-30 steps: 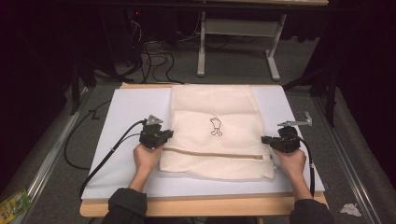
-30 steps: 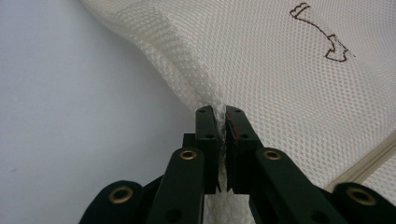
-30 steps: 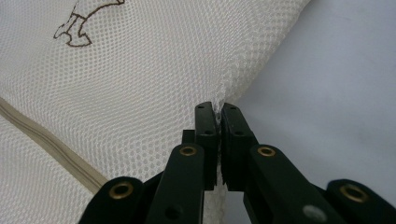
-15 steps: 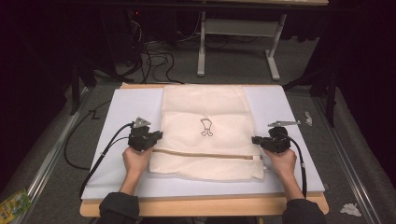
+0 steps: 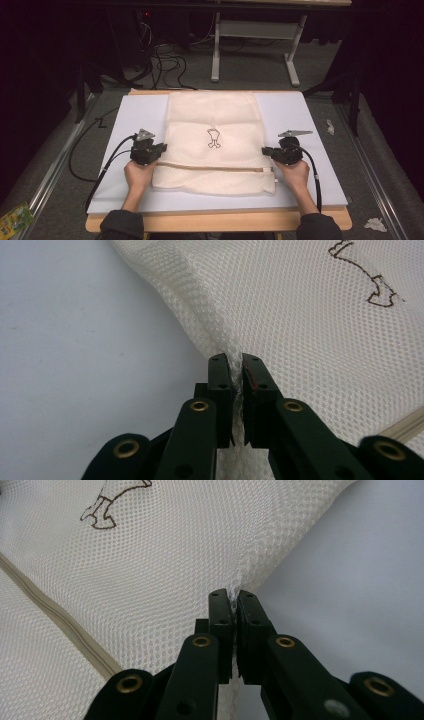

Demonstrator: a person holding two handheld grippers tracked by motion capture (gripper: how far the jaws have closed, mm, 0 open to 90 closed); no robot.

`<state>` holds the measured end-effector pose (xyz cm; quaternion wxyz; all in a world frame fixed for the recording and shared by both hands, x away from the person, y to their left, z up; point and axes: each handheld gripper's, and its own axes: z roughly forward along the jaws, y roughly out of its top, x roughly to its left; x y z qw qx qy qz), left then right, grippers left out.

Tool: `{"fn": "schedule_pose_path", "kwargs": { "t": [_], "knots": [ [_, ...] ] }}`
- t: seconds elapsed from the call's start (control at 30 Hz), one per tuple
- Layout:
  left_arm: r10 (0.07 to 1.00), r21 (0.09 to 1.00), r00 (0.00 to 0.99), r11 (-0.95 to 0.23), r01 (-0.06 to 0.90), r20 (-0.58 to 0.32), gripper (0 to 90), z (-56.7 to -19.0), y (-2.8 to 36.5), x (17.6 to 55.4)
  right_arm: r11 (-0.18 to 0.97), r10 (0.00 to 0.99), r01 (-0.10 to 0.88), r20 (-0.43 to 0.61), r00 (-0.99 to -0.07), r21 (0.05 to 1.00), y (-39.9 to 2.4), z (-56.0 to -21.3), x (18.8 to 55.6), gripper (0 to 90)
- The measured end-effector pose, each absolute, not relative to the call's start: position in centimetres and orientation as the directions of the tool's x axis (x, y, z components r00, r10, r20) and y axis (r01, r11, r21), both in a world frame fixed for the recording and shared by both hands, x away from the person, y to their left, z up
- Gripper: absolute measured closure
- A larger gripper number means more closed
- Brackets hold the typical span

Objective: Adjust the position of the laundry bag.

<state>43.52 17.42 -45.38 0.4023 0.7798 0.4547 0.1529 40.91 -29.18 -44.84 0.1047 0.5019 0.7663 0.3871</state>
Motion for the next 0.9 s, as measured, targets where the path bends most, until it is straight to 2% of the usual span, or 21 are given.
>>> {"fn": "schedule_pose_path", "kwargs": {
  "t": [0.53, 0.73, 0.9],
  "knots": [
    [0.838, 0.755, 0.536, -0.286, 0.590, -0.101, 81.3, -45.91, 17.52, 43.42, 0.194, 0.859, 0.692, 0.220, -0.463, 0.695, -28.92, -45.47, 40.76, 86.4],
    [0.839, 0.764, 0.536, -0.280, 0.582, -0.100, 77.2, -46.00, 17.69, 43.28, 0.210, 0.863, 0.683, 0.196, -0.466, 0.700, -28.77, -45.59, 40.75, 84.6],
    [0.844, 0.777, 0.529, -0.273, 0.567, -0.090, 69.8, -45.98, 17.84, 43.02, 0.210, 0.871, 0.674, 0.177, -0.458, 0.708, -28.81, -45.51, 40.60, 77.8]
  ]
}}
